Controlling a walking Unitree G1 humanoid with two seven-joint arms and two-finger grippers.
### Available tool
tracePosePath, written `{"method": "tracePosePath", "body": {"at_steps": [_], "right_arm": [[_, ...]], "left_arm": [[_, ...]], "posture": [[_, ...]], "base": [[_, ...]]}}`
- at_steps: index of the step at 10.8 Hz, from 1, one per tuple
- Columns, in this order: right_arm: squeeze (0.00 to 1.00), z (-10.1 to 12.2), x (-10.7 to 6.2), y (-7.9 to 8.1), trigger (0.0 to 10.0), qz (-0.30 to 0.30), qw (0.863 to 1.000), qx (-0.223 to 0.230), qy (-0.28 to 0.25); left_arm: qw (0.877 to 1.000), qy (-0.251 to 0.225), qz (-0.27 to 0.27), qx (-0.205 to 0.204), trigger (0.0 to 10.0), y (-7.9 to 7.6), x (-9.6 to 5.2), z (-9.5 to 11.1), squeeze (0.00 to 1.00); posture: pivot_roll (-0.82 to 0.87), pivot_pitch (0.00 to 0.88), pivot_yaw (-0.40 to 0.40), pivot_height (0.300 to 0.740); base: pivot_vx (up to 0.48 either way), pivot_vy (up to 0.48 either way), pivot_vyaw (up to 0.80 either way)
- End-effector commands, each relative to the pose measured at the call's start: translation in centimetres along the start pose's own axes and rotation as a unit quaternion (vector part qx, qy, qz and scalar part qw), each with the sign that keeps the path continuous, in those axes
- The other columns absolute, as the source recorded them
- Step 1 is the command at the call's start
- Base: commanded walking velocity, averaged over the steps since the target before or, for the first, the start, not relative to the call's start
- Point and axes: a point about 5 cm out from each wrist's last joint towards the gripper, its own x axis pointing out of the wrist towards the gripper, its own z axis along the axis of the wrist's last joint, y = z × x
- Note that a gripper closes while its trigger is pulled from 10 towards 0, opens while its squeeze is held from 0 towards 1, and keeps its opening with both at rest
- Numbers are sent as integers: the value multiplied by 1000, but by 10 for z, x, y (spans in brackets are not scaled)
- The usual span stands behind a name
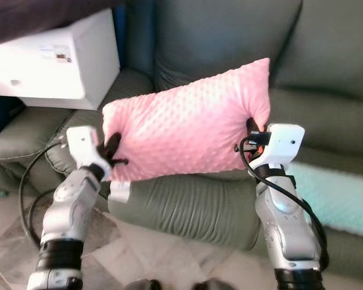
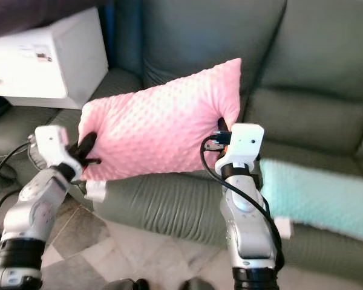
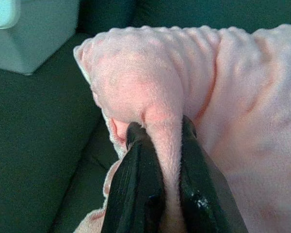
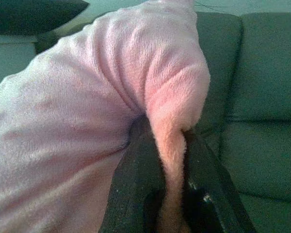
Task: Move the pillow to the sofa
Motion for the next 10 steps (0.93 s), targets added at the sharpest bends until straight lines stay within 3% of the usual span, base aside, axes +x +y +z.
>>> {"method": "tracePosePath", "body": {"at_steps": [1, 5, 7, 8, 10], "right_arm": [[0, 6, -2, -8, 10000, -22, 1000, -2, -12], [0, 7, -2, -10, 10000, -24, 1000, -10, -12], [0, 7, -3, -12, 10000, -25, 1000, -16, -10], [0, 7, -3, -13, 10000, -30, 999, -19, -6], [0, 6, -5, -16, 10000, -36, 999, -23, 0]], "left_arm": [[1000, -5, -2, 14, 10000, 1, 1, 4, 0], [999, 0, -21, 45, 10000, -7, 7, 3, 0], [996, -22, -48, 74, 10000, -18, 10, 8, 0], [996, -24, -50, 65, 10000, -17, 9, 7, 0], [998, -24, -44, 47, 10000, -15, 5, 3, 0]], "posture": [[-55, 143, -24, 740], [-61, 149, -34, 740], [-69, 155, -42, 740], [-74, 158, -43, 740], [-79, 162, -47, 740]], "base": [[0, 480, 0], [0, 0, 0], [0, 0, 0], [0, 0, 0], [0, 0, -788]]}}
